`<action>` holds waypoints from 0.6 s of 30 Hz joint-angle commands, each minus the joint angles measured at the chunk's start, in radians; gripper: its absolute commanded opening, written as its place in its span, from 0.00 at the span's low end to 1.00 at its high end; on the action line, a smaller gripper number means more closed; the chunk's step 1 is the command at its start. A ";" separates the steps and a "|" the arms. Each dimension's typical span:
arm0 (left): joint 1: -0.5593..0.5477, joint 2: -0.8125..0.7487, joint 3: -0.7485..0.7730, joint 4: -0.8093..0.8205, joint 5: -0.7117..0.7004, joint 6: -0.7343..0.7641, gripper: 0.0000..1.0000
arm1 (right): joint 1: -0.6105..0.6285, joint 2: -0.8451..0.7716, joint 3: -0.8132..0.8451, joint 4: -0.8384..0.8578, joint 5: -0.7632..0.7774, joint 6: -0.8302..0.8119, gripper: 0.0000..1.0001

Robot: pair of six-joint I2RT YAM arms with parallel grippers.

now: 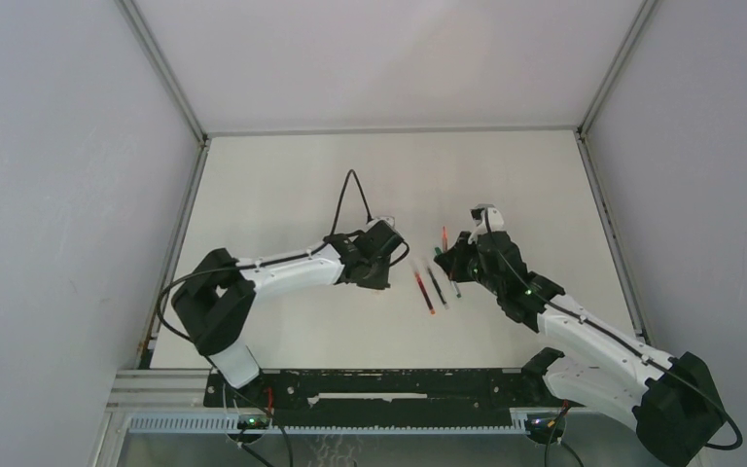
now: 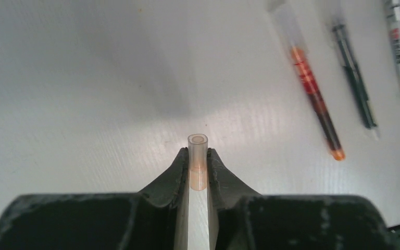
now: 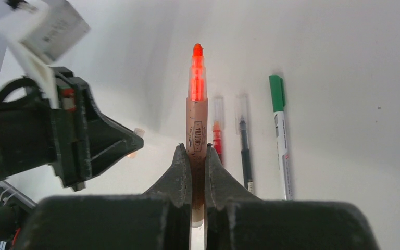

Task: Insert the pens into the pen caps
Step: Pick up the pen cap from the center of the board, then adjust the pen cap.

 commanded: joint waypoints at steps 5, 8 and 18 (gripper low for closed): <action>0.022 -0.194 -0.068 0.126 0.102 0.069 0.11 | -0.005 0.054 -0.012 0.116 -0.087 0.027 0.00; 0.022 -0.246 -0.067 0.159 0.161 0.092 0.12 | -0.005 0.104 -0.012 0.172 -0.156 0.067 0.00; 0.021 -0.341 -0.068 0.233 0.292 0.114 0.13 | -0.007 0.220 -0.011 0.343 -0.311 0.178 0.00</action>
